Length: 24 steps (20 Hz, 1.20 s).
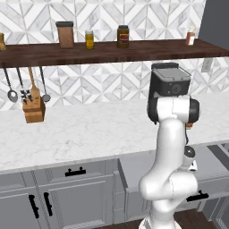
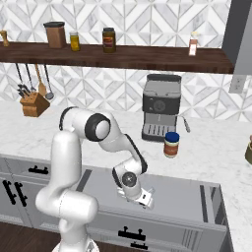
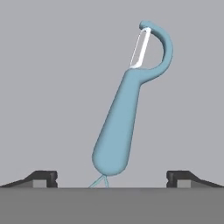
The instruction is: Pick the peeler from the drawer and place it on the counter.
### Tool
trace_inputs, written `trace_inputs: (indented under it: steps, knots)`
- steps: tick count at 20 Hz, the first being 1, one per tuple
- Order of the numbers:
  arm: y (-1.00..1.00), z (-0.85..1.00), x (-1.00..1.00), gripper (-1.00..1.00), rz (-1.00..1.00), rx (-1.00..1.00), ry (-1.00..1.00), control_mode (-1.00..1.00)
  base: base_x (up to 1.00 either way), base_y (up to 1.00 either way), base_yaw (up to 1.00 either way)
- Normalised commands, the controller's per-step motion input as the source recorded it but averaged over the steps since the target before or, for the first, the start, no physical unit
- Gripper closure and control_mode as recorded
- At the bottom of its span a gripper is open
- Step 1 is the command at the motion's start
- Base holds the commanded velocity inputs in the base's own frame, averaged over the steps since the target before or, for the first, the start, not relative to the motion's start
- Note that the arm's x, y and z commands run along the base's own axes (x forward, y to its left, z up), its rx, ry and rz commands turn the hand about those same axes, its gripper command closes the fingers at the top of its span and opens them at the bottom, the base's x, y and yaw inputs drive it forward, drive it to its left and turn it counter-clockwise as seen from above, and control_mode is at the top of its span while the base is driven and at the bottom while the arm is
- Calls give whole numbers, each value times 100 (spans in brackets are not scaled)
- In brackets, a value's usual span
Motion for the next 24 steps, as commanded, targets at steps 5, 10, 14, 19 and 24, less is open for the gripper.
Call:
trace_inputs:
  steps: [5, 10, 14, 19, 24]
  knots:
    - [-7, 0, 12, 100, 0, 0, -1, -100, 0, 0, 0]
    - [-20, 0, 0, 100, 2, 0, 0, -100, 0, 0, 0]
    - [-24, 0, 0, 100, 1, 0, 0, -100, 0, 0, 0]
    - [-29, 6, -13, 100, 0, 0, 0, -100, 0, 0, 0]
    - [-32, 26, -32, 100, -5, 0, -3, -100, 0, 0, 0]
